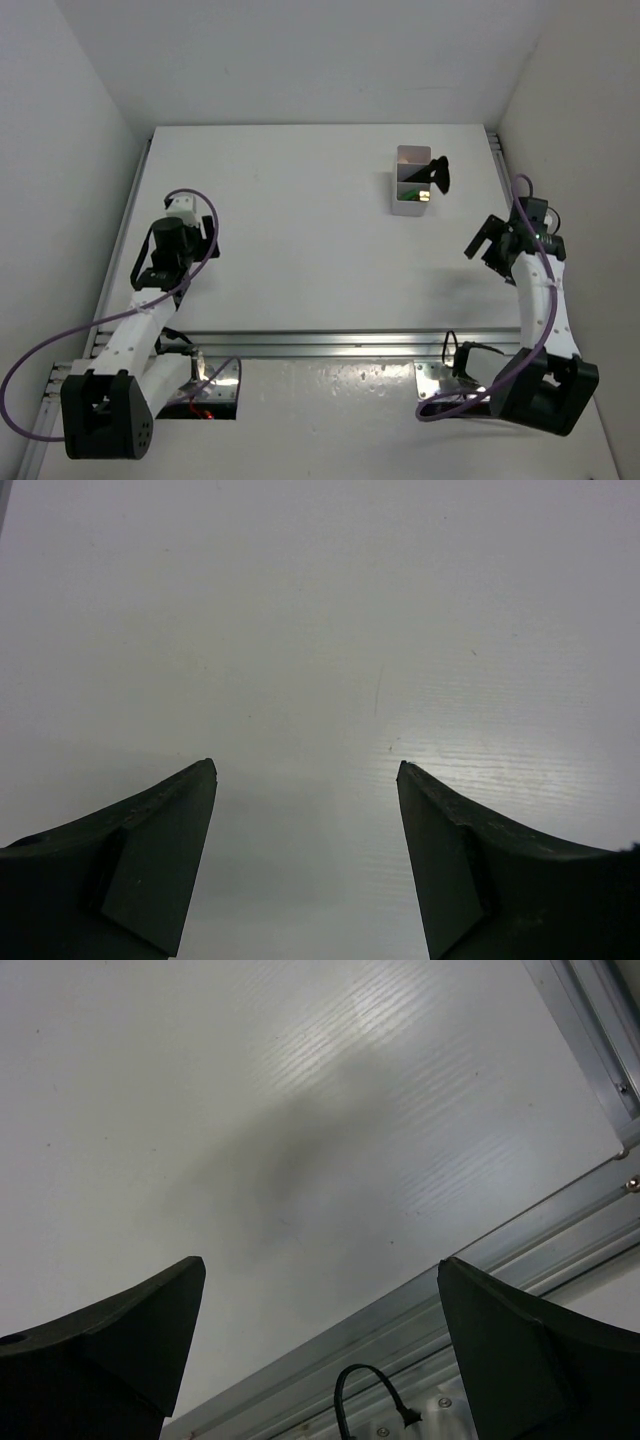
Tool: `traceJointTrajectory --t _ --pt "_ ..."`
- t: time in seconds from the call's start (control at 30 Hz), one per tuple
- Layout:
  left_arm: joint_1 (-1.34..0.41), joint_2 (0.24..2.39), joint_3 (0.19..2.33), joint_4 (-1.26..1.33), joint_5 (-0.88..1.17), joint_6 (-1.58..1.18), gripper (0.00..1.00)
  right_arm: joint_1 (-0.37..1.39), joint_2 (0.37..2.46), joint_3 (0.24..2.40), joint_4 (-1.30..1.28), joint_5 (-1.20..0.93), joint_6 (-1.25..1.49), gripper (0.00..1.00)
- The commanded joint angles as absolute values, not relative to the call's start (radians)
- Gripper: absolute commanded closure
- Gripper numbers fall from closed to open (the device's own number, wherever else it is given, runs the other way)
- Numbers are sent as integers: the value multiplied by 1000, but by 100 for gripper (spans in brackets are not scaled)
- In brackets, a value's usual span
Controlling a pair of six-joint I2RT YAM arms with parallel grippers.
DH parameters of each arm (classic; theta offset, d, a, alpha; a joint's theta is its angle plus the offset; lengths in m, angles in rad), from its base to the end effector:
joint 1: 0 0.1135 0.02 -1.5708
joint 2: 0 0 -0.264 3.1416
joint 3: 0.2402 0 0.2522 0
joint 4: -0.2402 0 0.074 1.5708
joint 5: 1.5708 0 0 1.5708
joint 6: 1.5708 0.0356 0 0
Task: Organize the makeup
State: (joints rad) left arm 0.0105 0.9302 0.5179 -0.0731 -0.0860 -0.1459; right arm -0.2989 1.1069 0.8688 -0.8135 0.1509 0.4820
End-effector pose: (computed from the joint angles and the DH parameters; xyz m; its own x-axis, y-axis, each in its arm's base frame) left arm 0.2075 0.0052 0.2309 -0.4490 -0.1496 -0.8809 -0.1533 0.9842 -0.0889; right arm 0.1974 -0.0664 0.2553 -0.5672 0.6543 -0.5002 0.7057 0.6992 0.1144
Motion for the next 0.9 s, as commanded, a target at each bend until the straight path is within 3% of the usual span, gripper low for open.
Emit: traceJointTrajectory --t 0.0,0.87 --pt "-3 905 512 -63 -91 -166 21 -302 1046 851 -850 144 535 0" --pt "-31 868 503 -95 -81 -193 21 -298 877 813 -830 160 554 0"
